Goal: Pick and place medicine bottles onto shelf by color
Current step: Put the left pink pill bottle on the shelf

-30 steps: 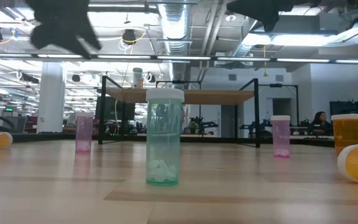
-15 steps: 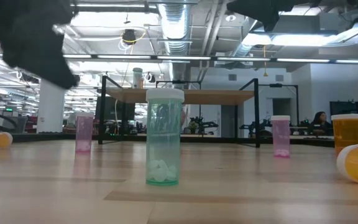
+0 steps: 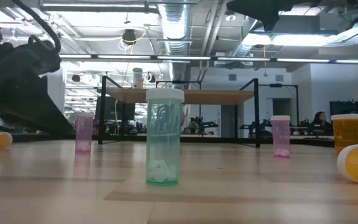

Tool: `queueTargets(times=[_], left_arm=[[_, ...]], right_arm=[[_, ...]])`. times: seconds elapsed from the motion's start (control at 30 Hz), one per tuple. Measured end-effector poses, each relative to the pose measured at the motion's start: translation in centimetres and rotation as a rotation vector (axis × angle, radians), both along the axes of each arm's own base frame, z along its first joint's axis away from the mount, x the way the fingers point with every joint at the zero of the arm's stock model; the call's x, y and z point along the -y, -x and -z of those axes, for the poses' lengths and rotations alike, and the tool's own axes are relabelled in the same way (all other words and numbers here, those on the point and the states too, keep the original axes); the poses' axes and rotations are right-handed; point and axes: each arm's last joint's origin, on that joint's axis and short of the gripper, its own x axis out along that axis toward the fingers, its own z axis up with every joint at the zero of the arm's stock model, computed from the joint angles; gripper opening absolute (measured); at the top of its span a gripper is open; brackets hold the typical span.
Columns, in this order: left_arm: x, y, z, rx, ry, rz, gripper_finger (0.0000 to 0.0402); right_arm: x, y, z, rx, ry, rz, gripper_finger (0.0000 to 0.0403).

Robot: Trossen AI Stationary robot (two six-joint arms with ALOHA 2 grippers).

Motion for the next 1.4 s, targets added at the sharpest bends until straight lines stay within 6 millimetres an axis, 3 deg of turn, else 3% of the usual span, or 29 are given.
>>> queueTargets(times=[0.4,1.4], left_arm=[[-0.5,0.0,0.2,-0.038,-0.137,0.066,0.0179],[-1.6,-1.1,0.3,-0.084,-0.059,0.116,0.0179]], right_arm=[[0.0,0.0,0.0,-0.001,0.001,0.000,0.0249],[0.0,0.0,0.0,0.000,0.002,0.002,0.0249]])
